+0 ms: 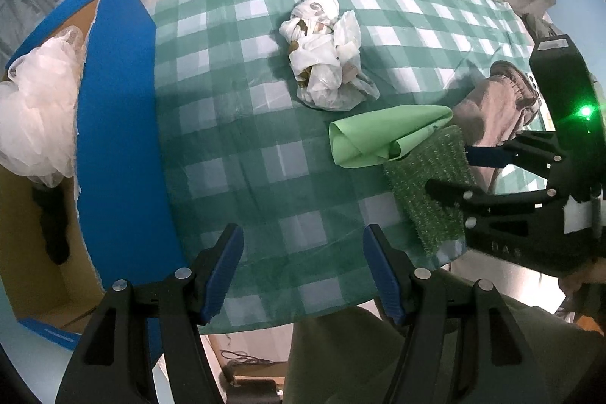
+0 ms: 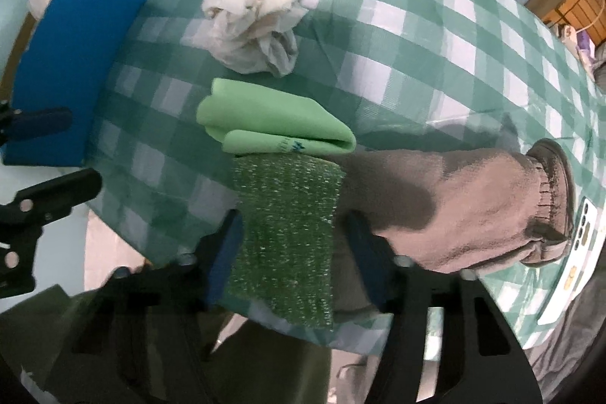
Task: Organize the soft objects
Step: 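Grasp the green mesh scrubber with the right tool while the left reaches the white crumpled bag, then grasp the white crumpled bag with the left tool while the right lifts the scrubber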
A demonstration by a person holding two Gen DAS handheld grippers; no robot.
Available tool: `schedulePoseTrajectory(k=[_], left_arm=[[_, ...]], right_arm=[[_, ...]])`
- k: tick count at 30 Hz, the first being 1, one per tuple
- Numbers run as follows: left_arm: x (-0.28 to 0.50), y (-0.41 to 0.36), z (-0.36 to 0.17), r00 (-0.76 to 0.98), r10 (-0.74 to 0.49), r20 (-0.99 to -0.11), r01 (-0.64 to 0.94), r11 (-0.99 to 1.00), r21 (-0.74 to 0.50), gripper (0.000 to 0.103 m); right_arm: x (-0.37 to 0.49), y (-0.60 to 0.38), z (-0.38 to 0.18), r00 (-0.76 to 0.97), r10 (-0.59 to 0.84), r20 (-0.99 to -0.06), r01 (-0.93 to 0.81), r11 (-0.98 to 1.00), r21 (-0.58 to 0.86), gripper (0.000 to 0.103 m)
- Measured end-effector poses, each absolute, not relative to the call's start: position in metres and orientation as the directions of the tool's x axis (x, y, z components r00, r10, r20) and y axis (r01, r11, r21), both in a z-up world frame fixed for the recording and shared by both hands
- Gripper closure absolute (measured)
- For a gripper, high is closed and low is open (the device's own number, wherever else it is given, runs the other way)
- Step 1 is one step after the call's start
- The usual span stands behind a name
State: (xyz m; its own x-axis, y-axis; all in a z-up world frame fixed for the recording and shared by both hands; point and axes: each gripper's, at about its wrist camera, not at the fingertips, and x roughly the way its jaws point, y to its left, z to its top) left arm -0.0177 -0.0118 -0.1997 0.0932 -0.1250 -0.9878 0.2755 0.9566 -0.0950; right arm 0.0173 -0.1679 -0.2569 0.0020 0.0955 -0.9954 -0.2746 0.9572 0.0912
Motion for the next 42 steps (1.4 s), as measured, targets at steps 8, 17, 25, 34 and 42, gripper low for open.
schedulePoseTrajectory(k=[8, 17, 25, 34, 42], left_arm=[[-0.012, -0.013, -0.203, 0.077, -0.118, -0.990, 0.270, 0.958, -0.093, 0.036], [0.003, -0.019, -0.197, 0.089, -0.132, -0.987, 0.269, 0.958, -0.103, 0.035], [0.026, -0.031, -0.189, 0.109, -0.127, -0.986, 0.272, 0.958, -0.093, 0.030], [0.061, -0.036, -0.183, 0.143, -0.137, -0.980, 0.241, 0.965, -0.100, 0.023], [0.101, -0.042, -0.188, 0.146, -0.170, -0.975, 0.175, 0.974, -0.144, 0.018]], right_arm=[[0.020, -0.179, -0.247, 0.002, 0.152, -0.988, -0.258, 0.955, 0.146, 0.092], [0.030, -0.203, -0.227, 0.031, 0.251, -0.968, -0.214, 0.947, 0.239, 0.095], [0.040, -0.224, -0.202, 0.086, 0.261, -0.961, -0.170, 0.955, 0.244, 0.095], [0.066, -0.253, -0.189, 0.136, 0.269, -0.953, -0.136, 0.958, 0.251, 0.096], [0.085, -0.265, -0.192, 0.155, 0.274, -0.949, -0.123, 0.959, 0.256, 0.096]])
